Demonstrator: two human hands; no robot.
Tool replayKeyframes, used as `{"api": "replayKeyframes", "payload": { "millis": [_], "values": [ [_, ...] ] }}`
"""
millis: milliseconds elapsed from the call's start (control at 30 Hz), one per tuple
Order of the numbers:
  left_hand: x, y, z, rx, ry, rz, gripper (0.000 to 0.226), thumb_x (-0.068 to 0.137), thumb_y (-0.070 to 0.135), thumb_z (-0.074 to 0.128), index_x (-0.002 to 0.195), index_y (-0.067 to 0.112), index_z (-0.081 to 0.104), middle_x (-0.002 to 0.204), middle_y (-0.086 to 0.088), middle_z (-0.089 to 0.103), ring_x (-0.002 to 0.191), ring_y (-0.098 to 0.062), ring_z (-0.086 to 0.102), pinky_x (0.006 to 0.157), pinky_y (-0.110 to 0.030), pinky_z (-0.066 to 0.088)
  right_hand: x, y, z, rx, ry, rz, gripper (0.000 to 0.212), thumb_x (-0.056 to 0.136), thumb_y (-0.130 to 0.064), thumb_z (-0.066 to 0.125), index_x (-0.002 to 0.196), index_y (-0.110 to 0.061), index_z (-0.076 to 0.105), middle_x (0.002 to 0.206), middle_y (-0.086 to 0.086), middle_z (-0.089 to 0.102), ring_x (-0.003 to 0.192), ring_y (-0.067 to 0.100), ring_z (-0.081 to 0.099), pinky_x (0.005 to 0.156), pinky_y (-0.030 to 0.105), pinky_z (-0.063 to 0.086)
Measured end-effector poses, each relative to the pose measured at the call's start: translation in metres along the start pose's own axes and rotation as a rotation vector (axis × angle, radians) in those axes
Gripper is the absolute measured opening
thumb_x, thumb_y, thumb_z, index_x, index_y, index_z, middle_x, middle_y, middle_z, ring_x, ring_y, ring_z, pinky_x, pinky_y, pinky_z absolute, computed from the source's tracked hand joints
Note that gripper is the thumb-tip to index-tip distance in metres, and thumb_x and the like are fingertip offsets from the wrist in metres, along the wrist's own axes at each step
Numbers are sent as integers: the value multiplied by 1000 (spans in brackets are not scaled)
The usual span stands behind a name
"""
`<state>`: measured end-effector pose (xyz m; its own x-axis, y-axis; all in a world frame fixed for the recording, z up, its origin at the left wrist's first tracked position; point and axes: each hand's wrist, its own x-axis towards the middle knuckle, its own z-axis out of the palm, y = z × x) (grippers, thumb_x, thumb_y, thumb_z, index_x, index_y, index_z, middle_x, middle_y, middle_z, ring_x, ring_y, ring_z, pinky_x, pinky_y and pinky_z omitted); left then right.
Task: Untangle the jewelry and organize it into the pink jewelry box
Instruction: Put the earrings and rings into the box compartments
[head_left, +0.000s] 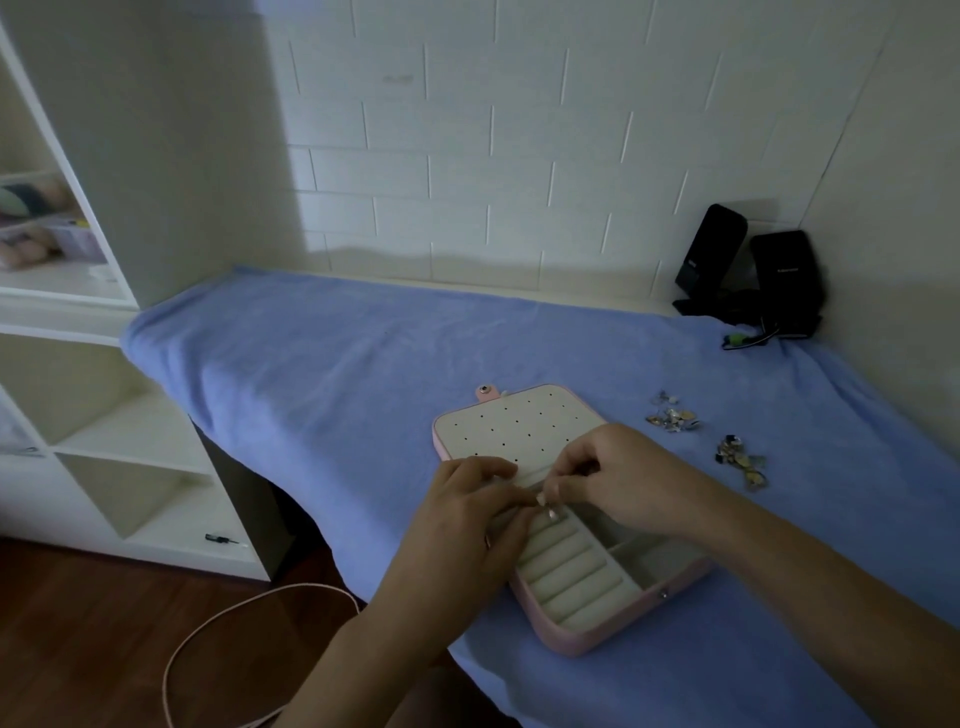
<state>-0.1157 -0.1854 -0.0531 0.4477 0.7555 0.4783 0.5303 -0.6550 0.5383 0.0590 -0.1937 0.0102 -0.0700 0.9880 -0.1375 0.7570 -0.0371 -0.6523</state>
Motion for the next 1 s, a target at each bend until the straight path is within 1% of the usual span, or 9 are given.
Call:
{"api": "replayKeyframes", "payload": {
  "millis": [233, 333, 400, 500, 600, 700, 833, 933, 1000],
  "values": [
    [1, 0, 1, 15, 0, -5, 50, 81, 53, 34, 101, 27, 71, 113, 12, 56, 104, 6, 34, 86, 0, 27, 2, -2, 2, -31, 44, 29, 15, 85, -27, 67, 72, -20, 70, 72, 6, 66, 63, 11, 53, 61, 26, 42],
    [1, 1, 2, 27, 6, 0, 48, 81, 52, 34, 99, 26, 70, 110, 15, 54, 101, 10, 31, 87, 1, 27, 4, -5, 4, -106, 76, 26, 23, 86, -27, 66, 64, -23, 65, 73, 8, 67, 63, 19, 58, 61, 32, 47],
    [1, 1, 2, 40, -1, 5, 46, 83, 52, 34, 100, 26, 68, 110, 15, 55, 100, 10, 31, 85, -1, 28, 5, -6, 6, -144, 115, 13, 18, 83, -27, 67, 69, -16, 65, 77, 10, 69, 67, 22, 60, 63, 36, 49],
    [0, -1, 2, 67, -6, 41, 38, 87, 47, 38, 105, 31, 67, 109, 10, 59, 100, 5, 35, 80, -8, 31, 5, -5, 4, -108, 140, -20, 19, 80, -24, 71, 72, -14, 57, 70, 2, 60, 59, 9, 50, 55, 25, 40],
    [0, -1, 1, 100, -32, 86, 35, 91, 44, 38, 111, 35, 65, 111, 9, 60, 102, 2, 39, 80, -8, 31, 6, -4, -1, -112, 103, -7, 23, 81, -24, 72, 71, -16, 53, 64, -6, 52, 54, 5, 45, 49, 17, 33],
    [0, 0, 0, 96, -45, 108, 37, 91, 44, 37, 115, 37, 64, 111, 11, 59, 103, -2, 43, 80, -8, 32, 12, -3, -6, -75, 37, 29, 25, 80, -25, 74, 71, -12, 55, 63, 0, 56, 51, 11, 49, 50, 20, 37],
    [0, 2, 1, 53, -84, 44, 49, 84, 53, 29, 117, 37, 62, 112, 25, 45, 108, 9, 33, 85, -3, 29, 19, -9, -12, -143, -74, 72, 25, 80, -29, 74, 73, -14, 56, 77, 12, 65, 56, 16, 55, 64, 28, 46],
    [2, 4, 3, 61, -92, 28, 55, 80, 58, 25, 117, 38, 62, 112, 29, 42, 108, 11, 29, 87, -2, 27, 24, -11, -16, -213, -130, 56, 24, 80, -33, 72, 76, -15, 58, 85, 14, 71, 54, 14, 56, 58, 25, 44],
    [2, 5, 2, 64, -107, 31, 55, 80, 59, 25, 117, 40, 60, 113, 31, 41, 110, 11, 30, 88, -2, 27, 26, -9, -26, -234, -193, 42, 22, 82, -35, 71, 77, -16, 60, 80, 11, 71, 53, 12, 56, 56, 23, 43]
  ]
}}
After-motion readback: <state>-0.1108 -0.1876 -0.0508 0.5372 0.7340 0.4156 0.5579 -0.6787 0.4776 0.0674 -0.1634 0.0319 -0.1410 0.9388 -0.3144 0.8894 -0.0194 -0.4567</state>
